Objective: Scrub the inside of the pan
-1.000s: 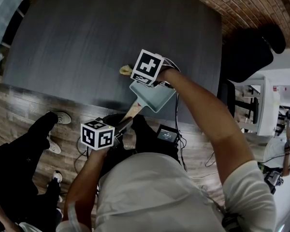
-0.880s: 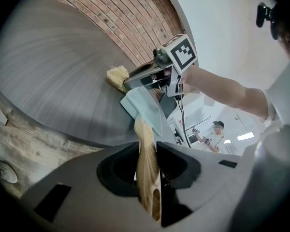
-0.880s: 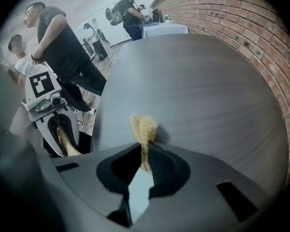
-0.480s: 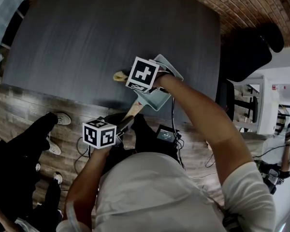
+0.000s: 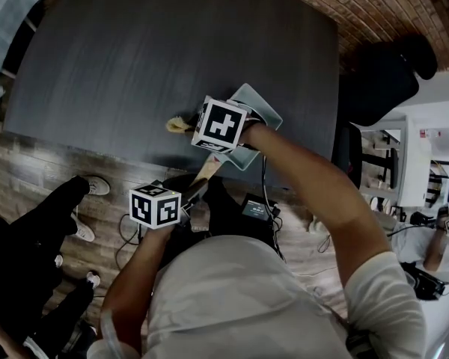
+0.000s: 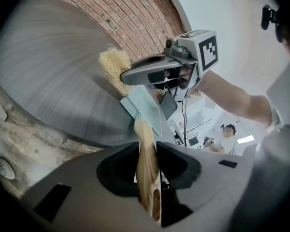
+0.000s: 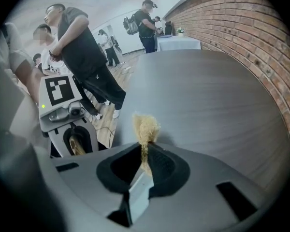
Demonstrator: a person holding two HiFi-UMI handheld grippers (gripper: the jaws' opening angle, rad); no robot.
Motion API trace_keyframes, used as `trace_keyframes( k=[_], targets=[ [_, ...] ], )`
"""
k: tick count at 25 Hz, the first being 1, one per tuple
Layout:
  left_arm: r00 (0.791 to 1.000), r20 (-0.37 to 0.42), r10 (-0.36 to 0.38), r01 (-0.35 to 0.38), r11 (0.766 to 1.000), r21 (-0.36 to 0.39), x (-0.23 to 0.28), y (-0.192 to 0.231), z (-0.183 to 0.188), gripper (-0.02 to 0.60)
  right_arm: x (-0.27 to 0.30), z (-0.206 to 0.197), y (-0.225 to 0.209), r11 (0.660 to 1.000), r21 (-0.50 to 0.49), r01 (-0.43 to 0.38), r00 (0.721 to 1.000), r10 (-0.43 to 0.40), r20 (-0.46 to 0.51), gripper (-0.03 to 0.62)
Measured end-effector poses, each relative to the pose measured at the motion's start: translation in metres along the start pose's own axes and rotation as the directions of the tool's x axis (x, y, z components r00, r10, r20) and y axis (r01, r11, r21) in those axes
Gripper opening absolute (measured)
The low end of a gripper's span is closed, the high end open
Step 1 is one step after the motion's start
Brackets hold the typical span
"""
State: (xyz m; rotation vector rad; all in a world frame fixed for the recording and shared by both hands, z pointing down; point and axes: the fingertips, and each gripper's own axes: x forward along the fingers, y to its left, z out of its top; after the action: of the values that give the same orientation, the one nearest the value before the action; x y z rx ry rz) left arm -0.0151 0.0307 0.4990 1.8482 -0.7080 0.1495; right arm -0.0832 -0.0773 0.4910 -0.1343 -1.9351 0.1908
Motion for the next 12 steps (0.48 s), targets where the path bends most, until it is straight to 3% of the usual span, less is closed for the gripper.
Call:
trace_keyframes(
  k=[6, 12],
  targets=[
    [1.0, 0.004, 0.002, -0.002, 1.0, -0.001, 0.003, 0.001, 0.001, 0.12, -0.004, 0.006, 0.018, 0.998, 0.026, -0.058, 0.997, 0.056, 0.044, 0.043],
    [1.0, 0.007, 0.005, -0.005, 1.0, 0.001, 0.003, 0.001, 0.001, 0.12, 0.002, -0.013, 0.036, 0.995, 0.049, -0.086, 0.996, 0.087, -0.019, 0.043]
  ],
)
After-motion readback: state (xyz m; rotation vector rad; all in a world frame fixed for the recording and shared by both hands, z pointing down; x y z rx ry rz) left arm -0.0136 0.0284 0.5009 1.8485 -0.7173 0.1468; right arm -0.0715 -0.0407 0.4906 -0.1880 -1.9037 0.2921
